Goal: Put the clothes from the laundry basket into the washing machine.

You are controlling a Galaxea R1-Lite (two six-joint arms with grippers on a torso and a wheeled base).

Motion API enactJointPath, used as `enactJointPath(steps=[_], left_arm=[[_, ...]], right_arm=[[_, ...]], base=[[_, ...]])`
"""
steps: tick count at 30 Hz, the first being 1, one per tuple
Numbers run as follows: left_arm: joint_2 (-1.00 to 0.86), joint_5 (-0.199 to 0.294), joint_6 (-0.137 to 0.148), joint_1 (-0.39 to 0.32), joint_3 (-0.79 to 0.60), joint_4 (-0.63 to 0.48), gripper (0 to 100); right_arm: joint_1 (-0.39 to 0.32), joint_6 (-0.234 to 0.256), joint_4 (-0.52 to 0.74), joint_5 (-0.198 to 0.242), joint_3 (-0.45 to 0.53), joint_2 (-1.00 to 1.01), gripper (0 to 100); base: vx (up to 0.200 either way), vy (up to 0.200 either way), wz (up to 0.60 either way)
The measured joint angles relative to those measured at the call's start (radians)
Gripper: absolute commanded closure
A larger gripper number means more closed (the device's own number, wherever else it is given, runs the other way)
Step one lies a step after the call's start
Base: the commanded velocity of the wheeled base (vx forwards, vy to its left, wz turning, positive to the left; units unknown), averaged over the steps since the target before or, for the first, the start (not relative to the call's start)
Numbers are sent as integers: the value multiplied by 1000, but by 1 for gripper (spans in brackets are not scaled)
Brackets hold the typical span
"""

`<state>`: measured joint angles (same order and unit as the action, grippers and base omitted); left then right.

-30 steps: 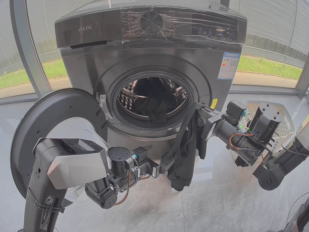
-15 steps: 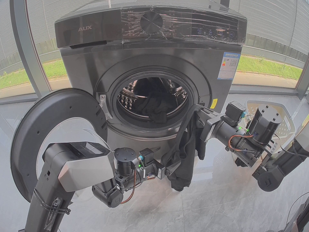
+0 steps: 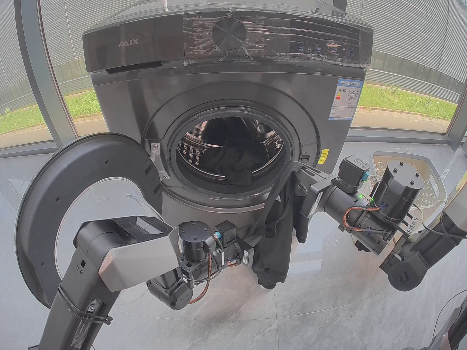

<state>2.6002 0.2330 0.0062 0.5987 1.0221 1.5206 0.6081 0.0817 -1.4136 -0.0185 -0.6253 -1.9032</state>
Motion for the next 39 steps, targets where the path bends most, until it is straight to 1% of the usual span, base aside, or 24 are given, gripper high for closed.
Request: enactJointPath(steps=[10,16,19,24,25,27,28,30,33,34,36,39], left_arm=[[-21,-1,0,-2,-7,22,100],[-110,-9,0,-13,-72,25,100],[-184,-26,1,-20,-126,25,100],[-334,-84,-8,-35,-239,25,100],[-391,-98,-15,-39,-285,25,100],[-432,-106,-21,-41,-323,25,100],[-471,-113,-29,-42,-362,25,100],[-533,-122,-51,-44,-426,24,100],[-617,-132,-108,-52,-509,25,100],[-635,-135,-120,-54,-524,25,100],[-668,-140,-143,-63,-542,24,100],[-700,-144,-159,-70,-534,25,100]], right_arm=[[-4,0,-1,0,7,0,100],[-17,-1,0,1,11,0,100],[-26,-1,0,1,12,0,100],[-37,-1,0,1,13,3,100],[-40,-1,1,2,13,4,100],[-41,-2,0,2,13,5,100],[-42,-2,1,2,13,6,100],[-44,-2,1,4,15,7,100],[-43,3,1,7,21,14,100],[-42,6,1,7,24,16,100],[-40,10,0,9,28,21,100],[-39,16,-1,9,31,27,100]], base=[[0,0,0],[0,0,0],[0,0,0],[0,0,0],[0,0,0],[0,0,0],[0,0,0],[0,0,0],[0,0,0],[0,0,0],[0,0,0],[0,0,0]])
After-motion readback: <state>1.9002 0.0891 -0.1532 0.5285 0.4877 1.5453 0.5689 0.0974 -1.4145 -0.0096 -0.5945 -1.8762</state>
